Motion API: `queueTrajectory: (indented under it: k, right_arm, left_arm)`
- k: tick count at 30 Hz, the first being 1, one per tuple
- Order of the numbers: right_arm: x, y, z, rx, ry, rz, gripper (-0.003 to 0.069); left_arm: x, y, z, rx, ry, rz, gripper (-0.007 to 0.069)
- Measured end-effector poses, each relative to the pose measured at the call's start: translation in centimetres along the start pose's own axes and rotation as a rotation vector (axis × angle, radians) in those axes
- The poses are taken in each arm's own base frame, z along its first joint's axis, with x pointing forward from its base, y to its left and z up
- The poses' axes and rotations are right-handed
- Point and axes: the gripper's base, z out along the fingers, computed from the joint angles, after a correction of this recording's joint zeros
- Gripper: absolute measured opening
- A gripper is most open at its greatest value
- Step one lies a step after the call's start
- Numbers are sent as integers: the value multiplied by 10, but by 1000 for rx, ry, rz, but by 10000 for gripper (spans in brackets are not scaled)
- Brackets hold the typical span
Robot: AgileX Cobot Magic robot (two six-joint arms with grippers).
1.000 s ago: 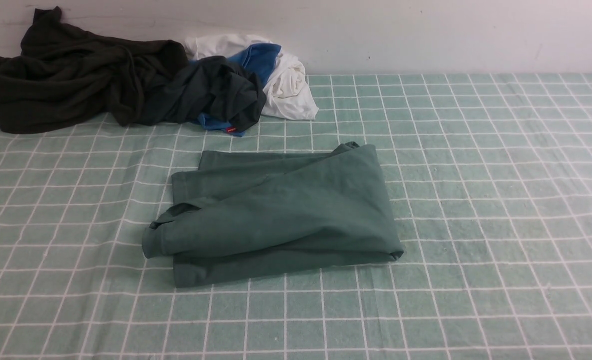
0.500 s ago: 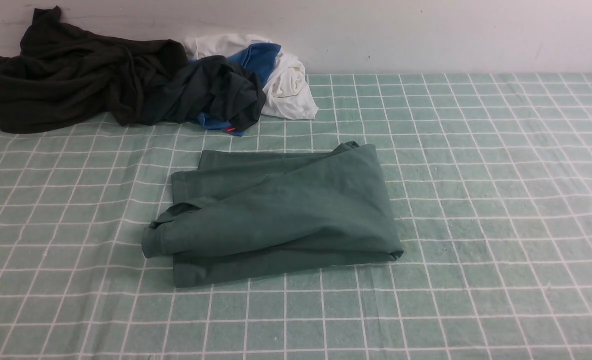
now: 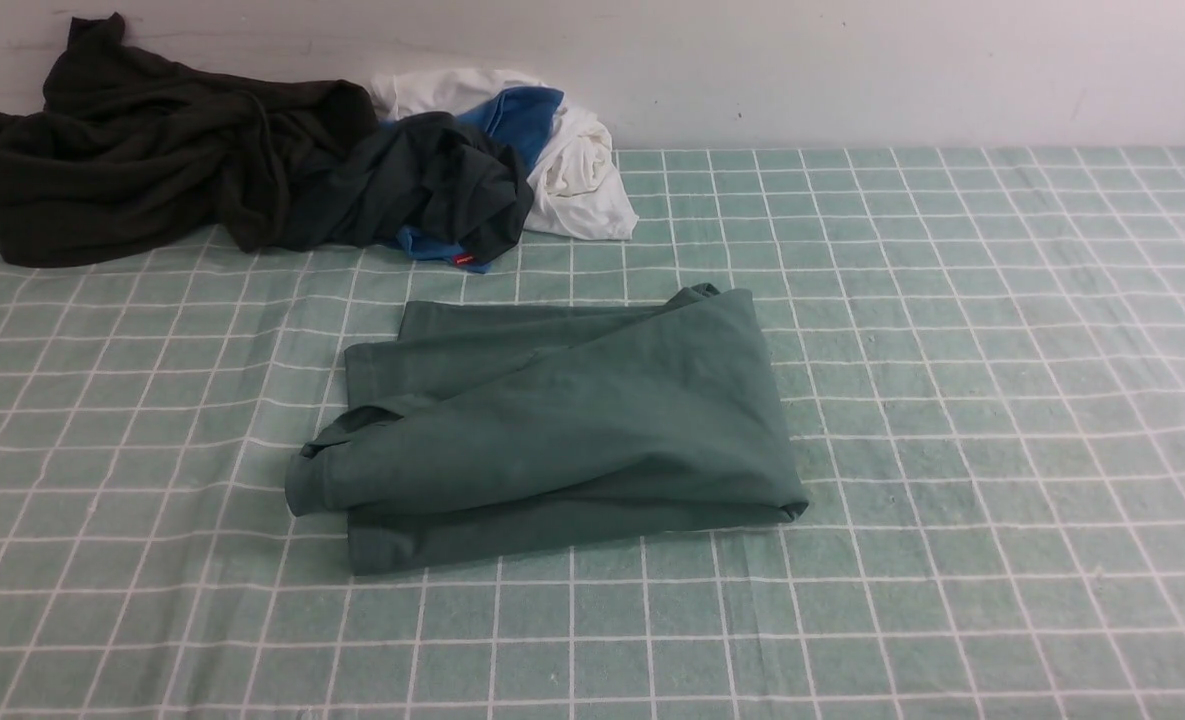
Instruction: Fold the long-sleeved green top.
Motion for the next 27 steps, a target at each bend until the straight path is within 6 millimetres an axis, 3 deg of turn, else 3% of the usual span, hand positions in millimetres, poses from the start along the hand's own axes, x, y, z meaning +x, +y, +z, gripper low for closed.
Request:
queueTrajectory:
  k: [3, 9, 27]
  right_arm:
    - [0, 0, 0, 0, 0, 0, -14]
    - [0, 0, 0, 0, 0, 0, -14]
    - [0, 0, 0, 1, 0, 0, -14]
  left_arm:
    - [25, 3, 2, -26, 16, 14, -3]
    - [40, 3, 1, -24, 144, 80, -3]
    - [41, 2, 0, -14, 165, 111, -3]
